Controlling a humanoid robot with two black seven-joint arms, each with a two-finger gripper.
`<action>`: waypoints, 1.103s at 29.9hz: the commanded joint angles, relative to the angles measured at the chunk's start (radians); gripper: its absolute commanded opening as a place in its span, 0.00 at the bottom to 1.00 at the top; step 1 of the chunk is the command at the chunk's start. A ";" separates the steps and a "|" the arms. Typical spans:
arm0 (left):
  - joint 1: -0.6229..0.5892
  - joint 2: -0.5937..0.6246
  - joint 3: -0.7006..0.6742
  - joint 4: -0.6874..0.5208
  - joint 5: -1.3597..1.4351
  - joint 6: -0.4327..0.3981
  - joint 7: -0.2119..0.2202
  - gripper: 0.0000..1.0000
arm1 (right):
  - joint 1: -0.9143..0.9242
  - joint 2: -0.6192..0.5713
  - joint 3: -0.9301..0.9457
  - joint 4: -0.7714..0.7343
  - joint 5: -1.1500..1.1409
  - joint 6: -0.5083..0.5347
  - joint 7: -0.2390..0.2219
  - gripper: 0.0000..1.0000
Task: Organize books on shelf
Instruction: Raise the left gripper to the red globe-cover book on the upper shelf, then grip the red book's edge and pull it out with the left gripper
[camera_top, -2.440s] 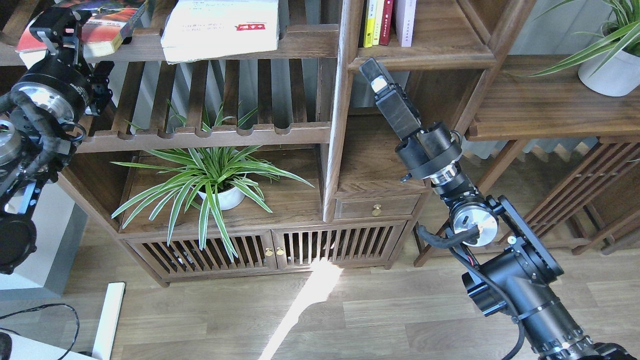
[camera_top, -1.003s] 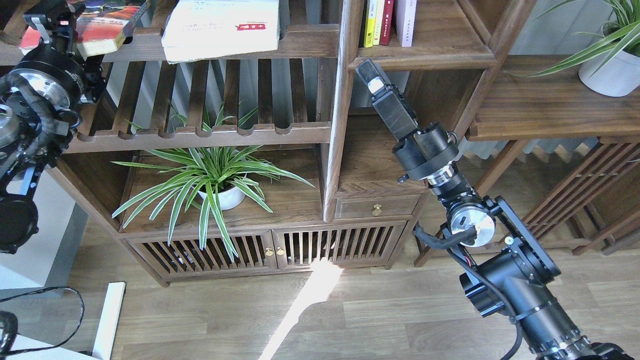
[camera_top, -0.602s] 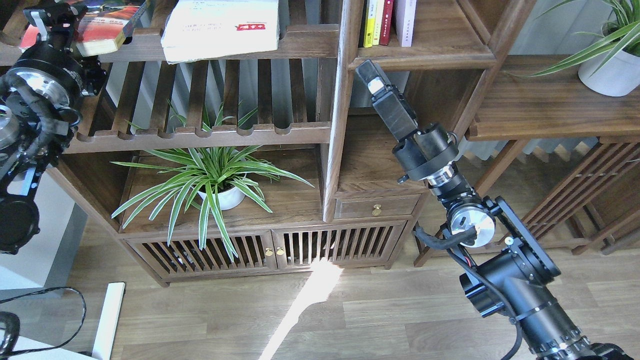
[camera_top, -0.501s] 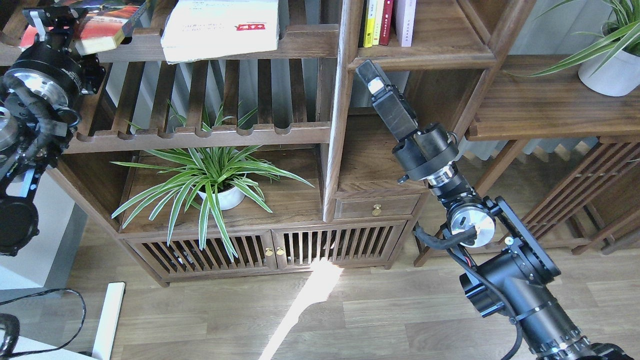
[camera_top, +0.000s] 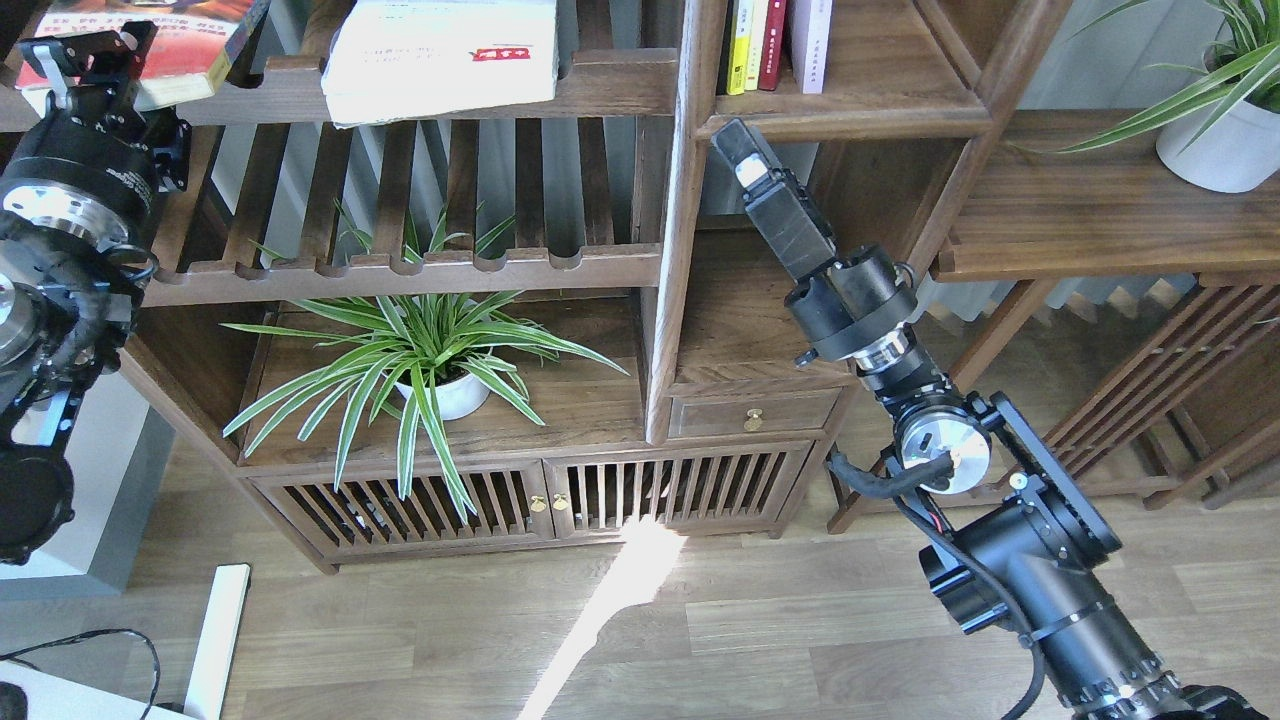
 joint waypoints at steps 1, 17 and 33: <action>0.049 0.014 0.023 0.000 0.006 -0.168 0.019 0.01 | -0.003 0.002 0.000 -0.001 0.000 0.000 -0.001 1.00; 0.240 0.084 0.034 -0.004 0.049 -0.453 0.094 0.00 | -0.009 0.068 -0.011 -0.003 0.000 0.000 -0.001 1.00; 0.273 0.112 0.087 -0.004 0.140 -0.453 0.125 0.00 | -0.006 0.068 -0.087 -0.005 0.000 0.000 -0.001 1.00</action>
